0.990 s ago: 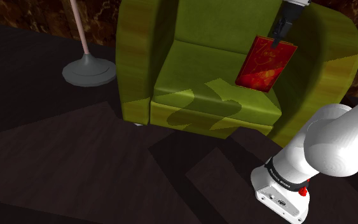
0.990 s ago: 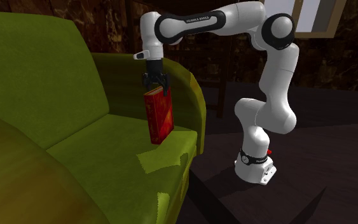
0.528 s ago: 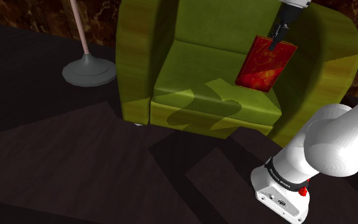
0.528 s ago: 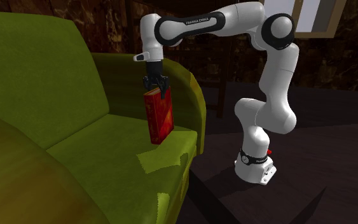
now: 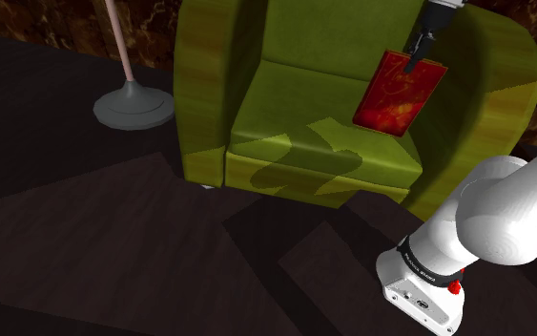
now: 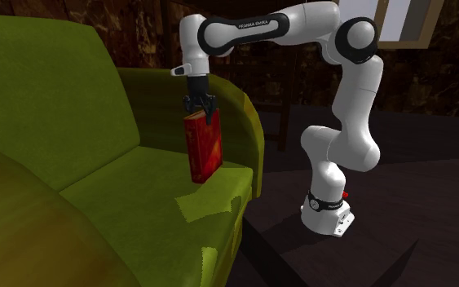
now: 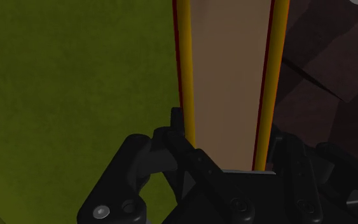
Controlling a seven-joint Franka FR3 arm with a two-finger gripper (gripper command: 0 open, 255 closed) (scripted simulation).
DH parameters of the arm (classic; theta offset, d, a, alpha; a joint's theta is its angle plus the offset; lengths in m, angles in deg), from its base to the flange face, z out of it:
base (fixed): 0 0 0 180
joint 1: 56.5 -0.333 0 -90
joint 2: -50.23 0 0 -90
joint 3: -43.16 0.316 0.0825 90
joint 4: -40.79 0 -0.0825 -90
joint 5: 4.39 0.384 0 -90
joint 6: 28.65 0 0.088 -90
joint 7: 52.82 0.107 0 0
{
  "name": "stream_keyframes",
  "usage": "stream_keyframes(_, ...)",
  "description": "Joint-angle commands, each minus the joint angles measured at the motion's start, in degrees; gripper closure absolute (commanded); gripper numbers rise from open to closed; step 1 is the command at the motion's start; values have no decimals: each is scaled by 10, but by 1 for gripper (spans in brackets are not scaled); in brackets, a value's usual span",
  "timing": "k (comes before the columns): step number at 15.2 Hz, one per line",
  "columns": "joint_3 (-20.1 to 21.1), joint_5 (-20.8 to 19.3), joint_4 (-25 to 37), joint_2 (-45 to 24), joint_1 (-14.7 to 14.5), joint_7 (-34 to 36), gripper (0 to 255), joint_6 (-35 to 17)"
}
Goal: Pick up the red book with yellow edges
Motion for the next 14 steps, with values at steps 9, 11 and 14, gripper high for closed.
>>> stream_keyframes(9, 3, 8, 84, -10, -5, -2, 255, 75)
stream_keyframes(11, 3, 11, 103, -14, -6, -4, 255, 91)
stream_keyframes(14, 2, 13, 114, -17, -7, -4, 255, 100)
